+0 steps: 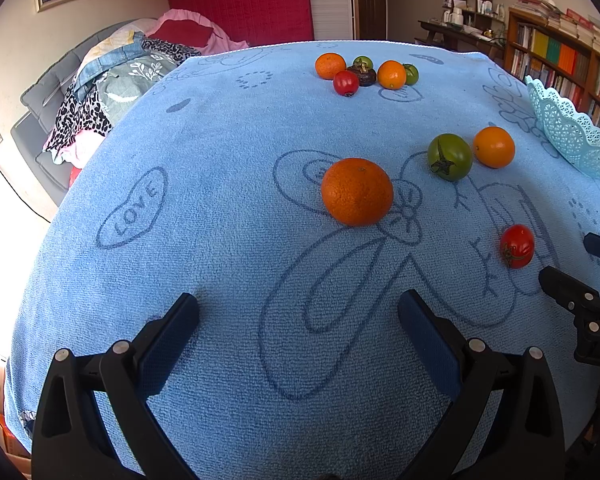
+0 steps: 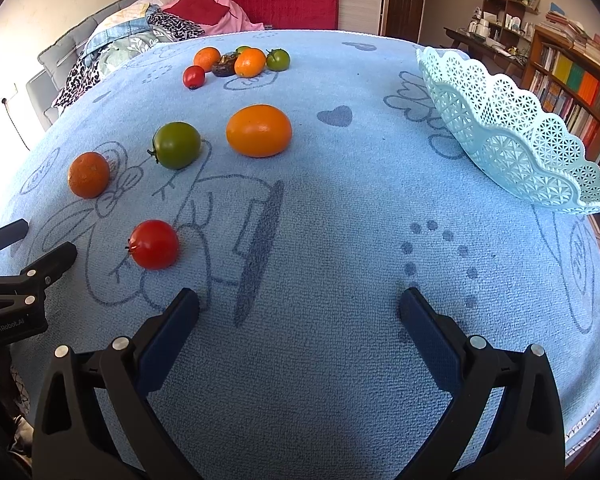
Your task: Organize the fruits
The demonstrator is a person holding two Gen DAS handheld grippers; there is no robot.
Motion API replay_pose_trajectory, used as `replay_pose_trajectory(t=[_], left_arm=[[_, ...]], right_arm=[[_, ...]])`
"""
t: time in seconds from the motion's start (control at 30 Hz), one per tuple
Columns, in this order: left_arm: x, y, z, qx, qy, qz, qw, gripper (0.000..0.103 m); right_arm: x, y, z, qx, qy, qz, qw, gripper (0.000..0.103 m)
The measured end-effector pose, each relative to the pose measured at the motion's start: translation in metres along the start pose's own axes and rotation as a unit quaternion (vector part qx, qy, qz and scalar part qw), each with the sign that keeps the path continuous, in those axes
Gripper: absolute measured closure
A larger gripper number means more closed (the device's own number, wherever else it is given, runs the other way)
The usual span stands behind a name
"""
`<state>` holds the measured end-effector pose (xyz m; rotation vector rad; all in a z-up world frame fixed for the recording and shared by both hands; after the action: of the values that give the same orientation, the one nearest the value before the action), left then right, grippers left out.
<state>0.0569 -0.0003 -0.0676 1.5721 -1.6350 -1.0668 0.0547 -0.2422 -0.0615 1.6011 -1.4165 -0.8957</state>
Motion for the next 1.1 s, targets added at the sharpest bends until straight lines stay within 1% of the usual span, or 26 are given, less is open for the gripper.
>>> replay_pose_trajectory(t=[0.4, 0.53, 0.63, 0.7, 0.8, 0.87, 0.97, 1.03, 1.07, 1.1], left_arm=[[0.0, 0.0, 0.0, 0.0, 0.0, -0.001, 1.0, 0.005], [0.0, 0.001, 0.0, 0.003, -0.004, -0.011, 0.9999, 0.005], [0.0, 0.002, -0.001, 0.005, -0.008, -0.016, 0.9998, 0.005], [0.0, 0.002, -0.002, 0.002, -0.008, -0.006, 0.9999, 0.005], [-0.006, 0.002, -0.004, -0.007, 0.004, 0.015, 0.9999, 0.005], [-0.013, 0.007, -0.007, 0.0, 0.017, 0.014, 0.9998, 0.005], [-0.02, 0.015, -0.012, 0.016, 0.02, -0.004, 0.9997, 0.005], [-0.024, 0.017, -0.013, 0.018, 0.023, -0.011, 0.9995, 0.005], [-0.025, 0.016, -0.012, 0.016, 0.024, -0.012, 0.9995, 0.005], [-0.026, 0.015, -0.011, 0.013, 0.026, -0.013, 0.9995, 0.005]], right_arm=[[-0.001, -0.001, 0.0, -0.002, 0.003, -0.002, 1.0, 0.002], [-0.001, -0.001, 0.0, -0.001, 0.003, -0.001, 1.0, 0.002], [-0.001, 0.001, 0.0, -0.002, 0.002, -0.009, 1.0, 0.002], [-0.002, 0.003, 0.0, -0.004, 0.003, -0.018, 1.0, 0.002], [-0.012, 0.009, -0.001, -0.001, 0.013, -0.048, 0.999, 0.002], [-0.023, 0.015, -0.003, 0.007, 0.025, -0.066, 0.997, 0.002], [-0.042, 0.022, -0.007, 0.019, 0.047, -0.086, 0.995, 0.002], [-0.054, 0.023, -0.011, 0.023, 0.058, -0.098, 0.993, 0.004], [-0.059, 0.023, -0.013, 0.022, 0.062, -0.103, 0.993, 0.011], [-0.064, 0.022, -0.015, 0.02, 0.067, -0.108, 0.992, 0.02]])
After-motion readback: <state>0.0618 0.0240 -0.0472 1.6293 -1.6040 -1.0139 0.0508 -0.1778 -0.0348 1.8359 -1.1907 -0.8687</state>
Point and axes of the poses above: each gripper's, at about its wrist camera, not at the fingertips, and y roughly against the way its jaws point, x to its right, z to its underside, the point moved 9 cm from there along -y, roughly the way its jaws point, and after that the axes turned 11 degrees about -x, right-handed, at the moved point
